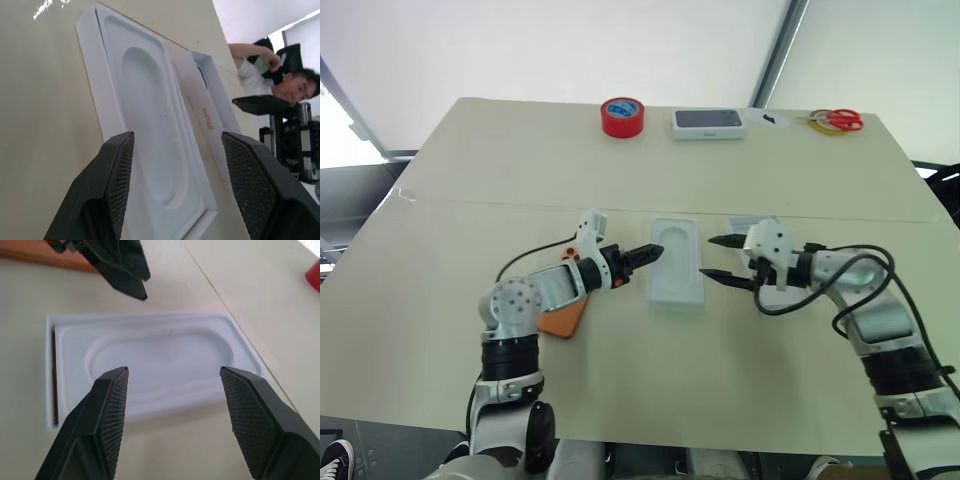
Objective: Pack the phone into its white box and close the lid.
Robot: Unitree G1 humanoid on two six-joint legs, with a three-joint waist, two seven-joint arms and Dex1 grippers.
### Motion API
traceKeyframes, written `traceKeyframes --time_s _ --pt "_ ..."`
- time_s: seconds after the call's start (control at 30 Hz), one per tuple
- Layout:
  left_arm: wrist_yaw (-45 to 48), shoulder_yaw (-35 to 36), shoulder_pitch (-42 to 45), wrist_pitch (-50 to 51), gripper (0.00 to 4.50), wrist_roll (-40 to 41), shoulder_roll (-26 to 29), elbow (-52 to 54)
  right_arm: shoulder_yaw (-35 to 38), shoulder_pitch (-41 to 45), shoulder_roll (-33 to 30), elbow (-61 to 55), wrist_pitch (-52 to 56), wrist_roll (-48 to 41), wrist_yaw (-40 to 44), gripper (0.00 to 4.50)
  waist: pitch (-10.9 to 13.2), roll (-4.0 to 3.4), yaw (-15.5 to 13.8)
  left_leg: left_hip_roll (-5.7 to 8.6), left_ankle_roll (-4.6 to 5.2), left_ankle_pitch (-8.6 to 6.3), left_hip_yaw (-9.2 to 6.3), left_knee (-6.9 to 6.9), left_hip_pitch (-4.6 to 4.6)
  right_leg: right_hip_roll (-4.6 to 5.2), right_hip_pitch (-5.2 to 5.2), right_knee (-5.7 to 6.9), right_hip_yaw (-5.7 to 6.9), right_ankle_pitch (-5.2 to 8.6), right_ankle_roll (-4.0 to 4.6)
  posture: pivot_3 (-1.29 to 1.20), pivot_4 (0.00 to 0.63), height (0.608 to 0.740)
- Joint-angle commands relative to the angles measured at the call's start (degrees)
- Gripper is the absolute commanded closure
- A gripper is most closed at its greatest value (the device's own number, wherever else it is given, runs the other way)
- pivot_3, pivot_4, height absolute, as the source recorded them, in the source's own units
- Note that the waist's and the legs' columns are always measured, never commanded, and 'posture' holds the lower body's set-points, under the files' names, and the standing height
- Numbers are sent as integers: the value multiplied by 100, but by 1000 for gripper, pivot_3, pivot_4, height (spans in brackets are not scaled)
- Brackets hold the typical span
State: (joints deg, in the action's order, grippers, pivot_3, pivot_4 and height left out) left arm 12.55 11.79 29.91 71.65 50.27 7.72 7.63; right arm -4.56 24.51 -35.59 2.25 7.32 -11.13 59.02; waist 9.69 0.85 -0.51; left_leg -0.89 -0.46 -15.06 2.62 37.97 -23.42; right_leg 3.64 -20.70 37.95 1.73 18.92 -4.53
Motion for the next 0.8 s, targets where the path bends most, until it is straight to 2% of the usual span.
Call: traceKeyframes --time_s 0.03,0.07,0.13,0.17,0.27,0.37,0.43,0.53,0.63,0.73,0.8 --pt "482 -277 -218 -531 1563 -269 572 758 -187 247 277 -128 -128 169 -278 2788 0 0 12 0 0 0 0 0 0 0 0 -1 0 0 0 0 150 740" --pt "811 -415 -405 -974 1563 -511 865 941 -333 317 375 -1 -319 427 -442 3154 0 -1 18 0 0 0 0 -1 1 0 0 0 0 0 0 0 150 740" --pt "1353 -644 -785 -1803 1563 -981 1353 1210 -535 451 572 216 -489 819 -796 4209 0 -2 48 0 -3 1 1 -6 1 0 -3 -1 -1 0 1 0 150 740" --pt "1536 -717 -1034 -2193 1563 -1260 1625 1270 -636 560 690 373 -516 1005 -989 4374 0 -4 65 0 -5 2 4 -9 1 0 -7 -1 -3 1 2 0 150 740" --pt "2067 -886 -1795 -3548 1563 -2144 2298 1257 -1016 777 768 775 -841 1589 -1205 4374 2 -6 102 1 -8 4 4 -14 0 3 -9 -1 -3 1 4 0 150 740" --pt "2119 -504 -2293 -4421 1563 -2323 2247 1079 -1285 834 638 943 -1081 1866 -1048 4374 2 -6 95 3 -7 3 10 -26 -1 9 -15 -8 -6 2 5 0 150 740" --pt "2276 -437 -2670 -5011 1563 -2570 2321 1085 -1501 723 386 823 -1269 1889 -549 4374 3 -5 91 3 -4 2 8 -27 -3 15 -16 -11 -5 2 5 0 150 740" --pt "2312 -193 -2828 -5131 1563 -2383 2250 1132 -1645 600 179 602 -1258 1713 9 4374 3 -6 113 4 25 -15 9 -28 -3 20 -16 -12 -5 1 5 0 150 740" --pt "2142 -10 -2750 -4941 1563 -2178 2147 1110 -1505 639 319 406 -954 1263 262 4374 2 -6 130 1 33 -20 5 -30 -1 21 -15 -11 -4 1 5 0 150 740" --pt "2040 6 -2742 -4796 1563 -2222 2177 1178 -1489 766 330 526 -1122 1337 282 4374 3 -7 130 1 34 -20 4 -33 -1 21 -17 -10 -3 1 5 0 150 740" --pt "2000 93 -2717 -4212 1563 -1872 2253 1199 -1428 930 406 821 -1398 1567 -66 4374 3 -7 139 1 35 -20 5 -33 -1 21 -17 -11 -3 1 5 0 150 740"
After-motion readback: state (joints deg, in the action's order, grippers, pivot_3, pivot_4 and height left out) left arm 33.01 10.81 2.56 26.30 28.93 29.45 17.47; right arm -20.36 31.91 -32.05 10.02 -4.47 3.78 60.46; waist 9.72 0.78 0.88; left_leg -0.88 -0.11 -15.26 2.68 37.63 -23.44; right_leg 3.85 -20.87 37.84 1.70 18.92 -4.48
